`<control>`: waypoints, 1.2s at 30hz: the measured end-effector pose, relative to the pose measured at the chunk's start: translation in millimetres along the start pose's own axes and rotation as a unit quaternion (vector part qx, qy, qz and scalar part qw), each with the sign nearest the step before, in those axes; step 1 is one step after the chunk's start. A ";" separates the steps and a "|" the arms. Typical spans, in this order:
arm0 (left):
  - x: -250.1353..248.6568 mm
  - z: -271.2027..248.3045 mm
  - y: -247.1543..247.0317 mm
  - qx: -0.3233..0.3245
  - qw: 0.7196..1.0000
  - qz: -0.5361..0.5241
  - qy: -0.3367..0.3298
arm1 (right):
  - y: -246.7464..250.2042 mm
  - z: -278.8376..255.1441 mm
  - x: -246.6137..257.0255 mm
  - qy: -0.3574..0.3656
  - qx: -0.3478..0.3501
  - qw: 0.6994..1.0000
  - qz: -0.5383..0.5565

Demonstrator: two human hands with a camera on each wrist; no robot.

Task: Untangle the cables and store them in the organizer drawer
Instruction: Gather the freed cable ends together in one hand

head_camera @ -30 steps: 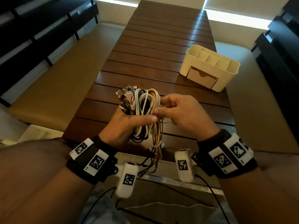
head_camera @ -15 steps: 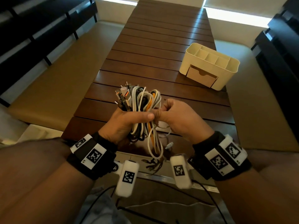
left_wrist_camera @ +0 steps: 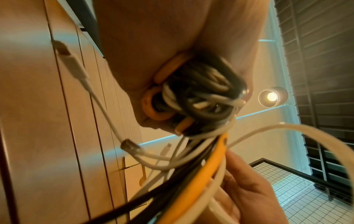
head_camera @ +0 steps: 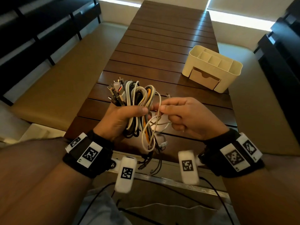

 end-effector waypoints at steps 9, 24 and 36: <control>-0.4 -4.1 -11.2 0.039 0.999 0.031 -0.016 | -3.3 -0.3 11.6 0.089 -0.082 0.982 -0.141; -13.9 -3.9 -20.1 0.091 0.988 0.111 -0.052 | -0.7 1.6 11.1 0.100 -0.143 0.973 -0.150; -13.7 7.5 23.6 -0.078 0.995 0.041 -0.034 | -23.7 1.8 9.5 0.180 -0.048 0.955 -0.230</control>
Point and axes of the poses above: each hand's wrist, its own z-axis towards the middle knuckle, its own y-axis out of the back of the hand, x = y × z, the point moved 5 cm from there along z, towards the middle knuckle, and after that the axes turned 3 degrees about x, right-handed, at the moved point
